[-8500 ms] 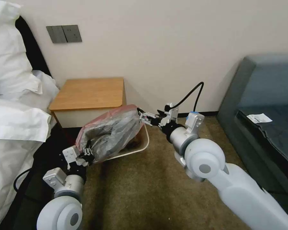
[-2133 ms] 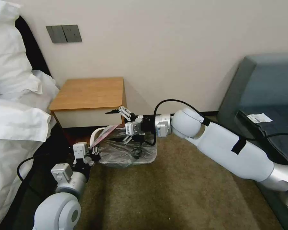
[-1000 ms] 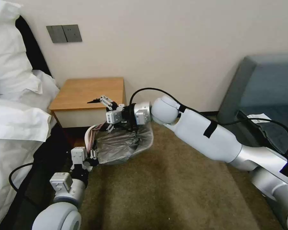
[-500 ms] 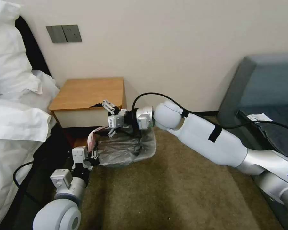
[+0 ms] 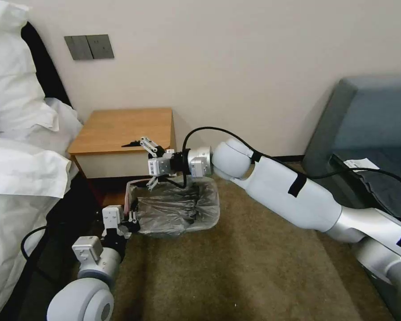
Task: Pick up the garbage bag from the table and place it over the trash can.
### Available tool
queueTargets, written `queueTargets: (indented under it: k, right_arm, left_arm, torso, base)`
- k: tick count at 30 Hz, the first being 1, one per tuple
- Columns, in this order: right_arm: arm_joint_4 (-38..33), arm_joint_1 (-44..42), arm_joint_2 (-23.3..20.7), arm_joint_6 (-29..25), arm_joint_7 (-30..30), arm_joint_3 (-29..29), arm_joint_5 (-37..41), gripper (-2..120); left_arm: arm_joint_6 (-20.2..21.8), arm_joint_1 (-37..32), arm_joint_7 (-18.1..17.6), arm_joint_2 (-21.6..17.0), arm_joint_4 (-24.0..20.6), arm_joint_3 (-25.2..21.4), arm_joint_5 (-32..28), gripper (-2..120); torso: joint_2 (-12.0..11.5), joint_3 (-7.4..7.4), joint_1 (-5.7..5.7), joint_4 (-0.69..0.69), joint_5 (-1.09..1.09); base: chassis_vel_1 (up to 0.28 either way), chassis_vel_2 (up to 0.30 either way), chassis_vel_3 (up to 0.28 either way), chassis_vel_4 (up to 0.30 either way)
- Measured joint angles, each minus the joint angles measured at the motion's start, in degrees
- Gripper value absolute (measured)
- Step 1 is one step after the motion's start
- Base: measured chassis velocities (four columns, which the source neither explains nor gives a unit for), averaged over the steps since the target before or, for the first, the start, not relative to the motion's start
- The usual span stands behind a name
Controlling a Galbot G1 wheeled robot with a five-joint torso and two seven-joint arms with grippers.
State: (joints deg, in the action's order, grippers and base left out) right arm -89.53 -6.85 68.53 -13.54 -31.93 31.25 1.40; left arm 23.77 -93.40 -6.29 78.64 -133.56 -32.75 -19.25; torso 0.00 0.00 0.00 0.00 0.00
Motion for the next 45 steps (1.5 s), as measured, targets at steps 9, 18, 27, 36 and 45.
queueTargets:
  k: [9, 18, 27, 36, 45]
  right_arm:
    - [5.2, 2.2, 3.7, -0.3, 0.0, 1.7, 0.0, 100]
    - [7.6, 4.6, 3.9, -0.6, 0.1, 2.9, 1.2, 100]
    - [5.5, 2.7, 1.8, 3.7, 6.7, 0.5, 13.3, 100]
    - [-12.6, -6.0, -4.2, 15.9, 30.4, -5.7, 33.0, 100]
    - [-30.5, -22.2, -10.4, 28.2, 49.1, -10.8, 39.9, 100]
  left_arm:
    - [-4.2, -2.0, 1.8, 0.1, -0.2, 1.2, 9.0, 3]
    - [-5.8, -3.0, 1.9, 0.0, -1.4, 1.2, 10.9, 3]
    - [-7.3, -2.1, -0.4, 0.6, -1.3, -0.5, 7.7, 3]
    - [-2.1, 2.5, -10.3, 1.1, 0.7, -2.3, -6.5, 3]
    - [5.4, 6.3, -17.6, 1.7, -0.7, -2.5, -26.7, 3]
  torso:
    - [0.0, 0.0, 0.0, 0.01, 0.0]
    - [0.0, 0.0, 0.0, 0.0, 0.0]
    - [0.0, 0.0, 0.0, 0.01, 0.01]
    - [0.0, 0.0, 0.0, 0.0, 0.01]
    - [0.0, 0.0, -0.01, -0.01, 0.02]
  base:
    - [0.0, 0.0, 0.0, 0.0]
    - [0.0, 0.0, 0.0, 0.0]
    - [0.0, 0.0, 0.0, 0.0]
    - [0.0, 0.0, 0.0, 0.0]
    - [0.0, 0.0, 0.0, 0.0]
